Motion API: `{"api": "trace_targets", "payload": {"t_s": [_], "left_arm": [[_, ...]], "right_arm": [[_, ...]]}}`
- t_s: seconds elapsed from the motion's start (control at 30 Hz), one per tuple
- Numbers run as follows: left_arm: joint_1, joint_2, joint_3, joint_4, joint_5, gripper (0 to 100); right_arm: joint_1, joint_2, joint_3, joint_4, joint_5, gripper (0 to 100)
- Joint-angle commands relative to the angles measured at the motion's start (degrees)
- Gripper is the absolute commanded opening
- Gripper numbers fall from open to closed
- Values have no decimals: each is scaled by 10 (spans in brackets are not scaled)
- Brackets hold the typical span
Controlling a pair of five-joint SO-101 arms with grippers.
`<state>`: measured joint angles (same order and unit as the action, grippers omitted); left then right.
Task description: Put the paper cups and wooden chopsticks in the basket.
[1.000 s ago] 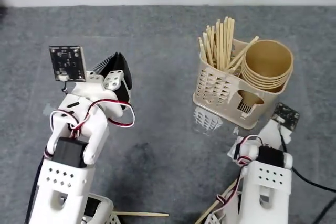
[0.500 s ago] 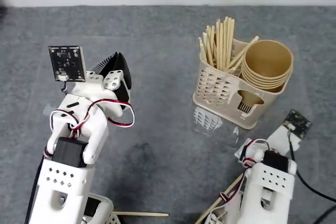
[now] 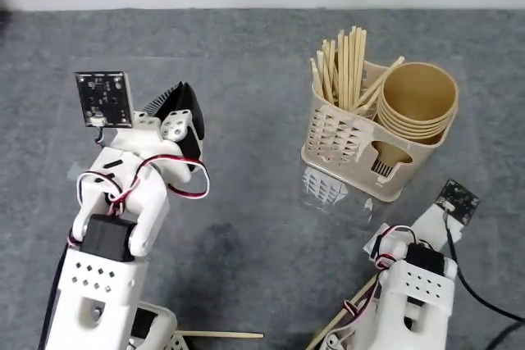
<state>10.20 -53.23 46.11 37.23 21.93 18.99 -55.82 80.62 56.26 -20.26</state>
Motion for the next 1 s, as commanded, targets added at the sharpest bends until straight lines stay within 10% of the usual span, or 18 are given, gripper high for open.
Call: {"api": "trace_targets", "payload": {"t_s": [0.0,0.23,0.97], "left_arm": [[-12,-12,-2,1,1,15],[-18,-12,-2,1,1,15],[-17,-17,22,-1,1,15]], "right_arm": [[27,7,-23,3,18,114],[36,9,-86,125,24,114],[30,10,4,7,54,114]]}}
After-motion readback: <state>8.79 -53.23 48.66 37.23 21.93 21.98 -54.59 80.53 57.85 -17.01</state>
